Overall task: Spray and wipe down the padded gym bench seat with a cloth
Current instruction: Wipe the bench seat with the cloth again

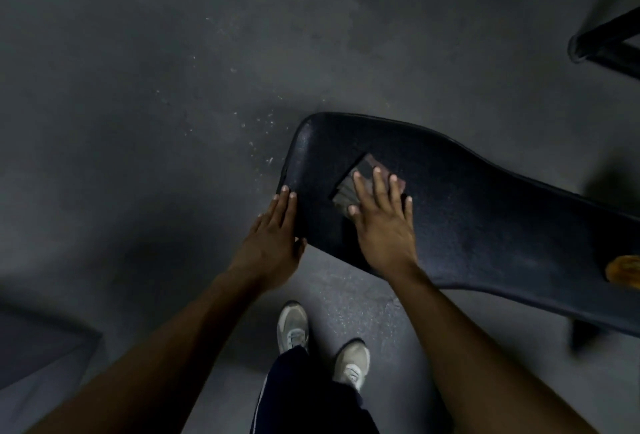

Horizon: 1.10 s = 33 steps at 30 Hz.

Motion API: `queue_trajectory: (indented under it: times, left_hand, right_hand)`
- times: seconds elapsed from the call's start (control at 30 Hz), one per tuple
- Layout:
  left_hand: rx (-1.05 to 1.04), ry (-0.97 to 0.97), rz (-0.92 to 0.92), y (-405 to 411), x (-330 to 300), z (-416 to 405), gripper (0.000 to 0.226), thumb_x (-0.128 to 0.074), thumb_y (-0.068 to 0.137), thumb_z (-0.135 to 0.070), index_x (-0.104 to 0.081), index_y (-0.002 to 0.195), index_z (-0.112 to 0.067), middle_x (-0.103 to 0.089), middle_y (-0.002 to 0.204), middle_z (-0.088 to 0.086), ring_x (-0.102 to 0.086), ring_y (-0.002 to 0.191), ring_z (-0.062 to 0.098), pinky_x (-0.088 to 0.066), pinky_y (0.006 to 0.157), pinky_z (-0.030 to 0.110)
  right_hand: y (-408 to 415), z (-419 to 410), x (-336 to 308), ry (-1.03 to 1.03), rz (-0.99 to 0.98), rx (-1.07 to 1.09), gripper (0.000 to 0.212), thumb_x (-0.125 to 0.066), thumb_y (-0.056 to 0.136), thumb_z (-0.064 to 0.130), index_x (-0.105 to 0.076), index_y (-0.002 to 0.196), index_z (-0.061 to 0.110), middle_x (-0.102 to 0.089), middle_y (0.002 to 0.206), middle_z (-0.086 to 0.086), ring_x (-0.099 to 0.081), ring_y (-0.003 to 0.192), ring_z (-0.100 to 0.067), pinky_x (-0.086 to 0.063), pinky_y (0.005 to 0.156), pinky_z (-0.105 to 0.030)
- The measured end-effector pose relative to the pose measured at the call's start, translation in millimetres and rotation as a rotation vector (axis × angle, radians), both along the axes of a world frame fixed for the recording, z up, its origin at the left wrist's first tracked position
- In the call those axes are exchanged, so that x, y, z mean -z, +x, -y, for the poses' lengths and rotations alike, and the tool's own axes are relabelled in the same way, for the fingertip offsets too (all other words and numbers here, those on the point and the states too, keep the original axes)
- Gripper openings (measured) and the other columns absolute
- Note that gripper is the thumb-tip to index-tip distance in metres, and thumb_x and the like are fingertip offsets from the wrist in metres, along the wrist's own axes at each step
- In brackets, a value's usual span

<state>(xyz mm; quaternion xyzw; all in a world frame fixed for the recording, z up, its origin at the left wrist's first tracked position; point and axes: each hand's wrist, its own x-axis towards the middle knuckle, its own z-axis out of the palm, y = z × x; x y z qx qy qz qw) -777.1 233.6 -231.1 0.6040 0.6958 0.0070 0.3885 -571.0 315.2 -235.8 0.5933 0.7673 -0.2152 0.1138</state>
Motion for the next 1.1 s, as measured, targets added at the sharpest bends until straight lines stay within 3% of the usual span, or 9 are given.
queue_trajectory:
  times: [0.07, 0.17, 0.33, 0.57, 0.73, 0.9, 1.03, 1.1]
  left_hand:
    - [0.003, -0.025, 0.009, -0.3, -0.5, -0.4, 0.092, -0.050, 0.100, -0.035, 0.021, 0.156, -0.018, 0.028, 0.163, 0.000, 0.018, 0.152, 0.017, -0.004, 0.125, 0.042]
    - [-0.032, -0.092, 0.049, 5.1, -8.2, -3.3, 0.101, -0.058, 0.095, -0.021, 0.023, 0.155, -0.018, 0.032, 0.162, 0.000, 0.020, 0.152, 0.019, -0.008, 0.126, 0.047]
    - [-0.005, -0.192, 0.012, 6.3, -14.7, -12.5, 0.105, -0.061, 0.093, -0.011, 0.024, 0.154, -0.015, 0.033, 0.162, 0.003, 0.020, 0.152, 0.022, -0.009, 0.126, 0.049]
    - [-0.042, -0.179, -0.025, 14.8, -8.8, -12.4, 0.110, -0.066, 0.090, -0.016, 0.023, 0.155, -0.016, 0.033, 0.162, 0.002, 0.020, 0.152, 0.022, -0.008, 0.126, 0.045]
    - [-0.015, -0.154, -0.046, 15.0, -8.9, -10.3, 0.115, -0.071, 0.088, -0.019, 0.022, 0.155, -0.013, 0.033, 0.162, 0.004, 0.020, 0.152, 0.023, -0.007, 0.126, 0.042]
    - [0.088, -0.114, -0.008, -7.0, -7.0, -8.8, 0.115, -0.072, 0.086, -0.016, 0.017, 0.157, -0.015, 0.029, 0.163, 0.000, 0.016, 0.153, 0.018, -0.012, 0.125, 0.038]
    - [0.203, -0.044, 0.088, -37.1, -8.9, -10.0, 0.102, -0.069, 0.088, -0.009, 0.003, 0.160, -0.014, 0.017, 0.166, 0.000, 0.005, 0.154, 0.016, -0.012, 0.124, 0.028]
    - [0.190, 0.034, 0.175, -50.6, -10.9, -10.7, 0.090, -0.066, 0.089, -0.003, -0.011, 0.160, -0.012, 0.002, 0.168, 0.000, -0.006, 0.154, 0.015, -0.010, 0.119, 0.015]
  right_hand:
    - [-8.7, 11.0, 1.3, 0.025, -0.006, 0.011, 0.064, -0.027, 0.113, 0.044, 0.003, 0.169, 0.037, 0.008, 0.179, -0.004, 0.013, 0.164, -0.033, 0.000, 0.132, -0.055]
    - [-13.3, 48.0, 2.4, 0.064, -0.023, -0.137, 0.069, -0.029, 0.111, 0.044, 0.008, 0.168, 0.034, 0.012, 0.178, -0.006, 0.010, 0.164, -0.035, -0.005, 0.132, -0.056]
    - [51.1, 105.8, 12.0, 0.102, 0.002, -0.164, 0.076, -0.043, 0.109, 0.039, 0.005, 0.169, 0.036, 0.003, 0.180, -0.003, 0.000, 0.165, -0.033, -0.016, 0.132, -0.056]
    - [134.6, 106.5, 10.1, 0.098, 0.083, -0.018, 0.070, -0.035, 0.112, 0.043, 0.007, 0.169, 0.036, 0.013, 0.178, -0.001, 0.013, 0.164, -0.031, 0.001, 0.132, -0.052]
    - [100.5, 103.5, 9.3, 0.049, 0.002, 0.055, 0.067, -0.030, 0.114, 0.043, 0.008, 0.168, 0.031, 0.014, 0.176, -0.005, 0.016, 0.163, -0.036, 0.003, 0.132, -0.054]
    - [38.0, 93.7, 9.1, 0.051, -0.013, -0.170, 0.071, -0.032, 0.113, 0.044, 0.013, 0.167, 0.031, 0.022, 0.174, -0.007, 0.020, 0.161, -0.036, 0.001, 0.132, -0.058]
    - [-18.4, 82.4, 7.6, 0.064, -0.015, -0.256, 0.071, -0.035, 0.113, 0.043, 0.009, 0.168, 0.034, 0.020, 0.174, -0.004, 0.022, 0.159, -0.033, 0.005, 0.131, -0.056]
    - [-41.1, 76.8, 9.0, 0.070, -0.011, -0.250, 0.071, -0.036, 0.112, 0.042, 0.009, 0.166, 0.035, 0.019, 0.174, -0.003, 0.021, 0.159, -0.032, 0.007, 0.130, -0.054]
